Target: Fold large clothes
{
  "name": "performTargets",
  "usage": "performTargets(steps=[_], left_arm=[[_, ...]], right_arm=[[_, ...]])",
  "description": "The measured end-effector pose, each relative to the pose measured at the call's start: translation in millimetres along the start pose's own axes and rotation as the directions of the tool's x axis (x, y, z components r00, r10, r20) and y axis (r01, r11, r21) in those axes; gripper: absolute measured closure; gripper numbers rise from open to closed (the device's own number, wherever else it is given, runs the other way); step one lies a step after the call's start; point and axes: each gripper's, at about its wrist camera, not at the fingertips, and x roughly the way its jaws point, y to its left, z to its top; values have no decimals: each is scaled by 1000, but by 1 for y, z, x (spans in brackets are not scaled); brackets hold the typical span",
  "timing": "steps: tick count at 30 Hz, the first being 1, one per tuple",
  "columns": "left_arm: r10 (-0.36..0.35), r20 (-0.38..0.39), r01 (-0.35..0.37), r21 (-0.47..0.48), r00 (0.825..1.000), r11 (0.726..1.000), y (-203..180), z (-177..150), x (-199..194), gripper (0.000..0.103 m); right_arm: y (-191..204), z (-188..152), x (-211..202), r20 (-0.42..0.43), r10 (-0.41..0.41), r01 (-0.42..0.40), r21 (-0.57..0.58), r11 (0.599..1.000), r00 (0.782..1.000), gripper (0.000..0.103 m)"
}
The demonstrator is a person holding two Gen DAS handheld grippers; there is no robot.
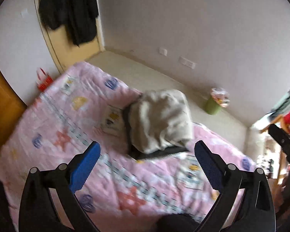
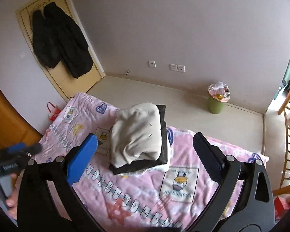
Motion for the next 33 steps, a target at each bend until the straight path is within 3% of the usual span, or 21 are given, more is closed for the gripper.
performTargets(steps=[4, 8, 11, 18, 26, 33], left_arm=[[-63, -48, 61, -49, 997, 997, 0, -18, 0, 8], [-44, -33, 43, -35, 998, 998, -6, -32, -15, 8], [-83, -57, 80, -49, 995, 996, -6, -39, -21, 8], [-31, -14, 31, 1, 999, 1000, -12, -47, -30, 8], [5, 24, -5, 20, 1000, 1000, -16, -44, -37, 8], [10, 6, -11, 27, 1000, 1000, -19, -45, -37, 8]], right_arm=[[12, -8, -17, -12, -12, 11, -11, 1000, 1000, 6], [20, -17, -33, -23, 10, -10, -31, 999, 1000, 6], [27, -27, -38, -29, 4, -5, -62, 998, 1000, 6], [40, -45, -43, -28, -2, -1, -118, 993, 1000, 6], [43, -41, -49, -9, -1, 0, -117, 993, 1000, 6], [32, -44, -50, -21, -9, 7, -87, 996, 1000, 6]])
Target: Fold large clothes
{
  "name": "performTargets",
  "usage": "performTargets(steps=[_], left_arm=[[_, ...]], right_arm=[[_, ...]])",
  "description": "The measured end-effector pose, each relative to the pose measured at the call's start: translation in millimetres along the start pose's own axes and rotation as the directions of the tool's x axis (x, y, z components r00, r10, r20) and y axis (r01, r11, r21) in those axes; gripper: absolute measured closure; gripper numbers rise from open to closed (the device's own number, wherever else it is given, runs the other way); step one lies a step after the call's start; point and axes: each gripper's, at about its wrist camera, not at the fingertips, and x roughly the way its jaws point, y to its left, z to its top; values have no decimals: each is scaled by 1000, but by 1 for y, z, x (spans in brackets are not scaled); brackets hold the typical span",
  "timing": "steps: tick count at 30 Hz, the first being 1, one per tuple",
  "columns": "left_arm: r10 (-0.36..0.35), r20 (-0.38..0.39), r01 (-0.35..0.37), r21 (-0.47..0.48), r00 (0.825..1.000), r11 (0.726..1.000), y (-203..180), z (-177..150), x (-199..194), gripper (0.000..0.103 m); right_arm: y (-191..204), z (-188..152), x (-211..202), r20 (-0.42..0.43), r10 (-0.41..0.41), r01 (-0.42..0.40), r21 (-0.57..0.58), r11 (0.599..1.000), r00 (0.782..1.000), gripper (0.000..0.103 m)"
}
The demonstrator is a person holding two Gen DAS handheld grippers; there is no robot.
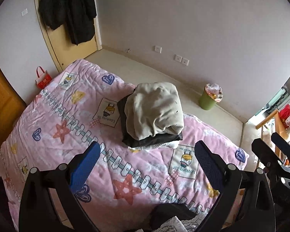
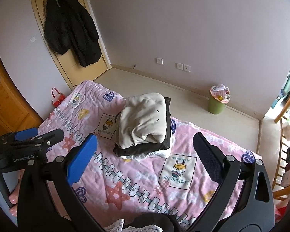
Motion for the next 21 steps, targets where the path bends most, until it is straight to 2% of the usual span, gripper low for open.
performTargets(steps=[2, 5, 12, 21], left_arm=[[-5, -5, 5, 3, 1000, 1000, -1, -1, 1, 8], [31, -24, -30, 4, 999, 1000, -4, -3, 2, 8], [62, -5, -62, 21, 998, 998, -8, -3, 0, 8], [64, -4, -64, 13, 998, 998, -10, 0, 0, 8]], right_arm=[[-2, -1, 0, -6, 0, 0, 2, 1000, 1000, 6], [-7, -4, 2, -24, -5, 5, 9, 1000, 1000, 6], [-13, -6, 8, -33, -21, 21, 8, 1000, 999, 6], [-19, -2, 12, -21, -26, 27, 24, 999, 999, 6]])
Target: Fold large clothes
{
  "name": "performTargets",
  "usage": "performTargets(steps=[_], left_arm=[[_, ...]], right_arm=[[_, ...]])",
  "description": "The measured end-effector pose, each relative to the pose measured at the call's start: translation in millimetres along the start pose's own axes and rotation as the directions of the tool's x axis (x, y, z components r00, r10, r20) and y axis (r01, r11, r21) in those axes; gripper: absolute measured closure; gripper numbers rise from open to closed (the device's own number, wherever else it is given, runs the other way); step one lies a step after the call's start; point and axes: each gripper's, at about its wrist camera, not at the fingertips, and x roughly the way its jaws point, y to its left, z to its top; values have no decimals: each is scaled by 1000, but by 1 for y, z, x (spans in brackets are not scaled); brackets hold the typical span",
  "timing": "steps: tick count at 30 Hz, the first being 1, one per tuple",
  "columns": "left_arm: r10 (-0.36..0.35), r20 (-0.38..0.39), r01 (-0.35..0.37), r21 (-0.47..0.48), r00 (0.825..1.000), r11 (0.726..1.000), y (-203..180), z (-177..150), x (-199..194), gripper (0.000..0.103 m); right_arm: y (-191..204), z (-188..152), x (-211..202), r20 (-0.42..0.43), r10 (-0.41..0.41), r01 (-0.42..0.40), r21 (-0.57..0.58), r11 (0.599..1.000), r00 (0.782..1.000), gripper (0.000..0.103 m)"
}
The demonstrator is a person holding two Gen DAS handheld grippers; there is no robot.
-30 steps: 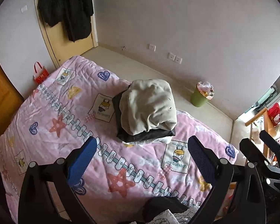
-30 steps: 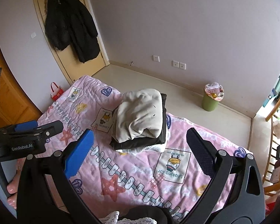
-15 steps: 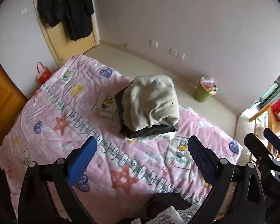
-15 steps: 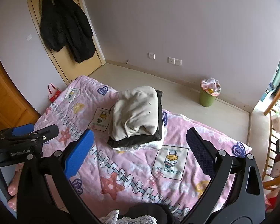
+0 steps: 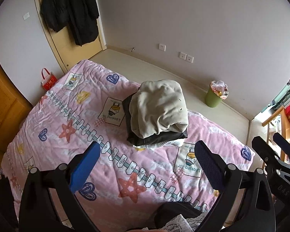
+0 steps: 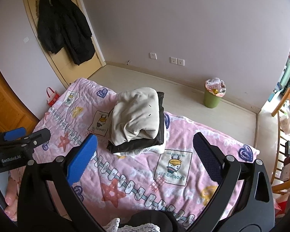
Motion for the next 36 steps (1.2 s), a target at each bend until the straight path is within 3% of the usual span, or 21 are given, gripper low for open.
performTargets(steps=[36], left_arm=[[-20, -30, 20, 12, 999, 1000, -1, -1, 11, 8]], right_arm=[[16, 9, -3, 20, -11, 12, -35, 999, 1000, 6]])
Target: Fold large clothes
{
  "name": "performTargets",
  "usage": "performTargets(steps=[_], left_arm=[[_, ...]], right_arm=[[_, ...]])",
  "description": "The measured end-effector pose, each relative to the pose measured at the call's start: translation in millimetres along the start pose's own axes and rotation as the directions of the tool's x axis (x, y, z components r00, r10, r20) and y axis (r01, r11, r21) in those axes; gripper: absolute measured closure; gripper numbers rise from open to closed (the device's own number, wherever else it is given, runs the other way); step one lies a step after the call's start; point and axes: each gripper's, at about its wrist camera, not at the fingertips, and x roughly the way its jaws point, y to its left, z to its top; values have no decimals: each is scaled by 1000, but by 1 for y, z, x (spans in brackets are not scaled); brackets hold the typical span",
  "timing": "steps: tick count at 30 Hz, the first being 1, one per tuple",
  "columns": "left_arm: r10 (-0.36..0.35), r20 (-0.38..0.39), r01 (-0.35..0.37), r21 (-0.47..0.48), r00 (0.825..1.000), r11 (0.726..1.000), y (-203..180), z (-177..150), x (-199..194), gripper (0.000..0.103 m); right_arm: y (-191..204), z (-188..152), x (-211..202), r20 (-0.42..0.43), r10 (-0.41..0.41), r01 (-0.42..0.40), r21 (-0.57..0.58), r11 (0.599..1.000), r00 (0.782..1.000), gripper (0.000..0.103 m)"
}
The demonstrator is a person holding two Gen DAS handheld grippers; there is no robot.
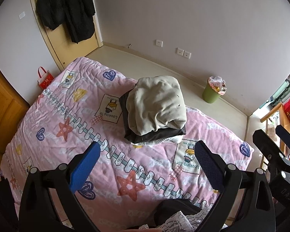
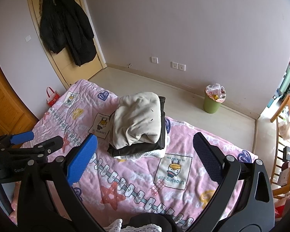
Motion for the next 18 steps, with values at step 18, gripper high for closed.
performTargets(steps=[18], left_arm=[[16, -8, -16, 2, 1000, 1000, 3, 0, 4, 8]], right_arm=[[3, 4, 9, -25, 12, -12, 4, 1000, 1000, 6]])
